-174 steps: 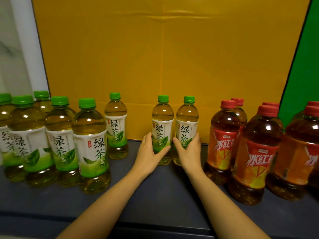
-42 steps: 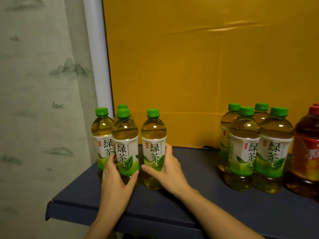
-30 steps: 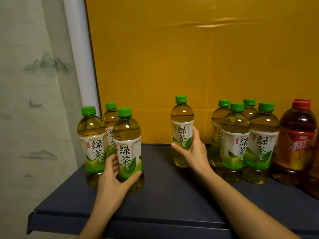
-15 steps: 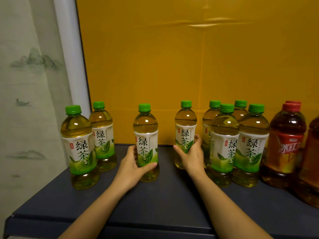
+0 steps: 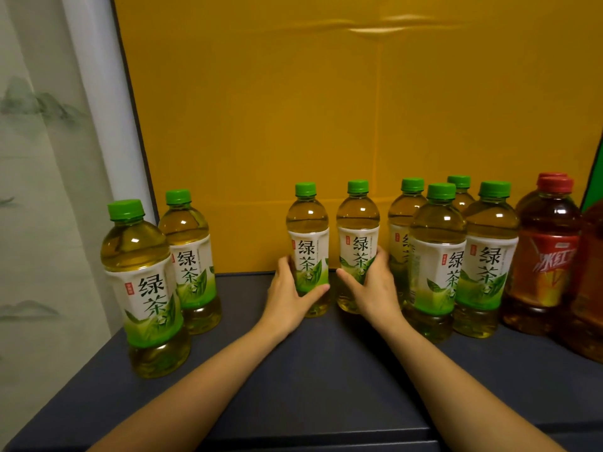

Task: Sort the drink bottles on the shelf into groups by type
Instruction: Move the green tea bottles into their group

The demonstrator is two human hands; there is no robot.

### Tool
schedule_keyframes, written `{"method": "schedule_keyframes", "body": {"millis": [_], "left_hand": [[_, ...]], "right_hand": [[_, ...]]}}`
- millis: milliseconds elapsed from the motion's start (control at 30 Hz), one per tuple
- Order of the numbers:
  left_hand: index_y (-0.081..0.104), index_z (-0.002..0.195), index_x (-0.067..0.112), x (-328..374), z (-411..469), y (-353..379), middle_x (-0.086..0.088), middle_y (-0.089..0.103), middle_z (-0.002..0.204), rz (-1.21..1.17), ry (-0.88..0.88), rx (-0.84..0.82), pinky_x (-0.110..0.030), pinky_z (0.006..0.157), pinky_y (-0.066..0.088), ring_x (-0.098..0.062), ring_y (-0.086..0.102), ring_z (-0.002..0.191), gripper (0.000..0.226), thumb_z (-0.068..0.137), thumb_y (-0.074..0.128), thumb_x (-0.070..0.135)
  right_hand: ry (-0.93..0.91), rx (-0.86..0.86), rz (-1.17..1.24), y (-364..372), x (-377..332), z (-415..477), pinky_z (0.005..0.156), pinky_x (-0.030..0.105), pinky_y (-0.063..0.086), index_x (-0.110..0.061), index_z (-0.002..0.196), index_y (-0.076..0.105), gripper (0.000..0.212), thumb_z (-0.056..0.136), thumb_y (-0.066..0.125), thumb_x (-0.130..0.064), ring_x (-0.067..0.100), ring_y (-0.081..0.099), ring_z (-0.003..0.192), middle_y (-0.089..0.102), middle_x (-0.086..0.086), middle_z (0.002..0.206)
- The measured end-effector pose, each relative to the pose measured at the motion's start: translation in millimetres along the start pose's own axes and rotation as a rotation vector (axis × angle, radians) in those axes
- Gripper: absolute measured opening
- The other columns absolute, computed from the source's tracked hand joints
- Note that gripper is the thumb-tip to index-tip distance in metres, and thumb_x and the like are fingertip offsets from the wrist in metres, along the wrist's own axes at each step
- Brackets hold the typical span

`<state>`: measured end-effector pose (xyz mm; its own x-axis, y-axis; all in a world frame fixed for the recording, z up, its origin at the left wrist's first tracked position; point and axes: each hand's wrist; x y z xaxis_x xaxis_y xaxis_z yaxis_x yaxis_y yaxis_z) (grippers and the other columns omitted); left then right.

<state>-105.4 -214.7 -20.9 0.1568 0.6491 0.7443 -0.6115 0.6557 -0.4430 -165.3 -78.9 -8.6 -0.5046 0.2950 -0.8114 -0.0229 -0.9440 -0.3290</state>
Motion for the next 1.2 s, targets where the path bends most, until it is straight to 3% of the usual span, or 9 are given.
{"method": "schedule_keyframes", "body": {"millis": [267, 467, 567, 700, 800, 867, 933, 1033, 1200], "left_hand": [[0.040, 0.119, 0.010, 3.3, 0.0, 7.8, -0.005, 0.051, 0.125, -0.009, 0.001, 0.010, -0.030, 0.090, 0.044, -0.019, 0.048, 0.118, 0.069, 0.068, 0.079, 0.036], [0.020, 0.142, 0.010, 29.2, -19.4, -20.6, -0.005, 0.026, 0.146, 0.317, 0.047, -0.128, -0.030, 0.105, 0.031, -0.019, 0.026, 0.136, 0.083, 0.080, 0.065, 0.043], [0.043, 0.131, 0.016, 40.9, -47.5, -57.8, -0.001, 0.036, 0.141, 0.433, 0.323, 0.069, -0.031, 0.103, 0.035, -0.015, 0.034, 0.130, 0.052, 0.087, 0.054, 0.041], [0.061, 0.100, 0.013, 31.9, -76.0, -107.5, -0.008, 0.057, 0.112, 0.413, 0.521, 0.444, -0.019, 0.094, 0.035, -0.016, 0.049, 0.107, 0.024, 0.084, 0.053, 0.029], [0.050, 0.110, 0.009, 14.1, -87.3, -133.6, -0.014, 0.045, 0.115, 0.344, 0.460, 0.687, -0.012, 0.098, 0.028, -0.015, 0.039, 0.110, 0.035, 0.079, 0.057, 0.024], [0.040, 0.118, 0.009, -1.0, -89.6, -143.5, -0.019, 0.039, 0.119, 0.282, 0.371, 0.759, -0.022, 0.097, 0.036, -0.023, 0.040, 0.112, 0.052, 0.074, 0.063, 0.028], [0.030, 0.124, 0.011, -14.8, -88.0, -147.3, -0.019, 0.037, 0.122, 0.250, 0.235, 0.725, -0.032, 0.096, 0.040, -0.028, 0.042, 0.114, 0.075, 0.067, 0.073, 0.034], [0.020, 0.129, 0.010, -21.5, -82.9, -145.9, -0.005, 0.036, 0.125, 0.110, -0.026, 0.577, -0.032, 0.094, 0.042, -0.018, 0.043, 0.116, 0.100, 0.057, 0.087, 0.026], [0.026, 0.128, 0.012, -21.3, -84.7, -147.0, 0.003, 0.045, 0.117, -0.008, -0.176, 0.473, -0.027, 0.085, 0.042, -0.012, 0.048, 0.107, 0.088, 0.062, 0.084, 0.018]], "right_hand": [[0.001, 0.006, -0.033, 2.9, -3.0, -4.8, 0.097, 0.033, 0.040, -0.008, 0.134, 0.029, 0.067, 0.081, 0.068, -0.018, 0.024, 0.045, 0.125, 0.047, 0.010, 0.133], [-0.003, -0.077, 0.032, -11.3, -14.5, -16.5, 0.107, 0.043, 0.038, -0.015, 0.141, 0.024, 0.070, 0.084, 0.063, -0.021, 0.021, 0.040, 0.131, 0.042, 0.006, 0.142], [-0.153, -0.070, -0.002, -15.7, -30.0, -45.8, 0.118, 0.037, 0.019, -0.013, 0.149, 0.007, 0.080, 0.088, 0.059, -0.019, 0.013, 0.015, 0.144, 0.015, 0.001, 0.156], [-0.434, -0.133, 0.027, 1.4, -66.1, -69.3, 0.110, 0.012, 0.021, -0.014, 0.141, 0.029, 0.059, 0.089, 0.057, -0.017, 0.003, 0.028, 0.132, 0.033, -0.006, 0.141], [-0.436, -0.353, 0.037, 34.7, -86.5, -62.0, 0.107, 0.020, 0.031, -0.014, 0.138, 0.033, 0.056, 0.089, 0.059, -0.019, 0.007, 0.038, 0.126, 0.042, 0.000, 0.137], [-0.375, -0.435, 0.055, 62.8, -96.3, -55.3, 0.107, 0.025, 0.032, -0.013, 0.140, 0.029, 0.062, 0.087, 0.061, -0.022, 0.012, 0.037, 0.129, 0.039, 0.003, 0.140], [-0.274, -0.495, 0.104, 90.9, -103.0, -50.2, 0.109, 0.031, 0.032, -0.012, 0.143, 0.024, 0.072, 0.084, 0.064, -0.028, 0.015, 0.033, 0.133, 0.033, 0.004, 0.145], [-0.138, -0.586, 0.212, 126.4, -104.1, -46.0, 0.110, 0.041, 0.034, -0.013, 0.144, 0.018, 0.083, 0.080, 0.068, -0.027, 0.019, 0.033, 0.135, 0.029, 0.004, 0.148], [0.006, -0.658, 0.451, 154.9, -95.6, -55.6, 0.099, 0.032, 0.044, -0.016, 0.135, 0.029, 0.063, 0.084, 0.064, -0.016, 0.015, 0.051, 0.119, 0.053, 0.002, 0.129]]}}
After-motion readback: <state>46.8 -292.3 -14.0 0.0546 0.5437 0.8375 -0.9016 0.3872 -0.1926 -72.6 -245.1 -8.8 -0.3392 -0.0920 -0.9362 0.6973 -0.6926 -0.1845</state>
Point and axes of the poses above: each hand's wrist, its own z-axis towards the middle knuckle, its own y-axis out of the palm, x = y × z
